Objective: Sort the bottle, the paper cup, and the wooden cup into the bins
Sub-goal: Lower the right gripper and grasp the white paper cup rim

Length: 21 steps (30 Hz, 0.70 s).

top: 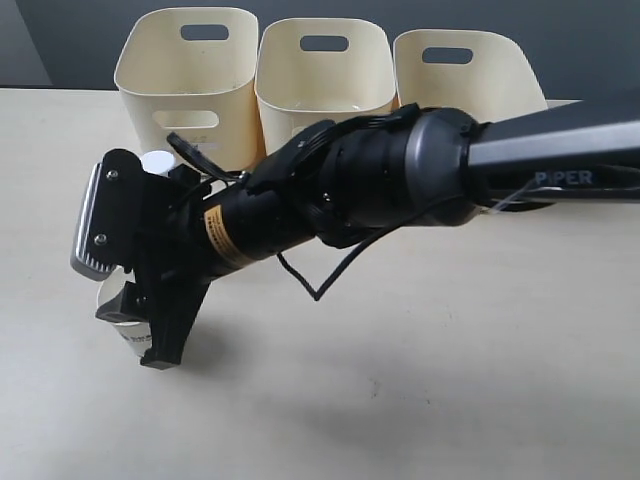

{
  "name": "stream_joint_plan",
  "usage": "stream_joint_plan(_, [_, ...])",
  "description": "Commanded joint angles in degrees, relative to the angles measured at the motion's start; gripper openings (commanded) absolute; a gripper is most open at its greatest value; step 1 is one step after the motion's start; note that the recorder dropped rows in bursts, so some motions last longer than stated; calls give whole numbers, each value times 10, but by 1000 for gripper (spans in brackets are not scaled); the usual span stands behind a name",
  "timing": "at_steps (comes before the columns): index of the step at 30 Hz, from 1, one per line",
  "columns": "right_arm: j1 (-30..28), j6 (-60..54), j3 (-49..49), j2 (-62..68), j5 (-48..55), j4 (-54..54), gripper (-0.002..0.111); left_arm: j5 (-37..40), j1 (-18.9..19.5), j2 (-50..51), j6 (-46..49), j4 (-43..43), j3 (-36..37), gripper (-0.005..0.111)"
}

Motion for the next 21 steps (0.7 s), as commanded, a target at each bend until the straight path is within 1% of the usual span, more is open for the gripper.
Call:
stream_joint_plan(1, [-1, 9, -15, 26, -6, 1, 52, -4, 0, -3, -1, 0, 1, 0])
stream_joint_plan(21, [-1, 17, -15, 59, -7, 1, 52, -4, 0, -3, -1, 0, 1, 0])
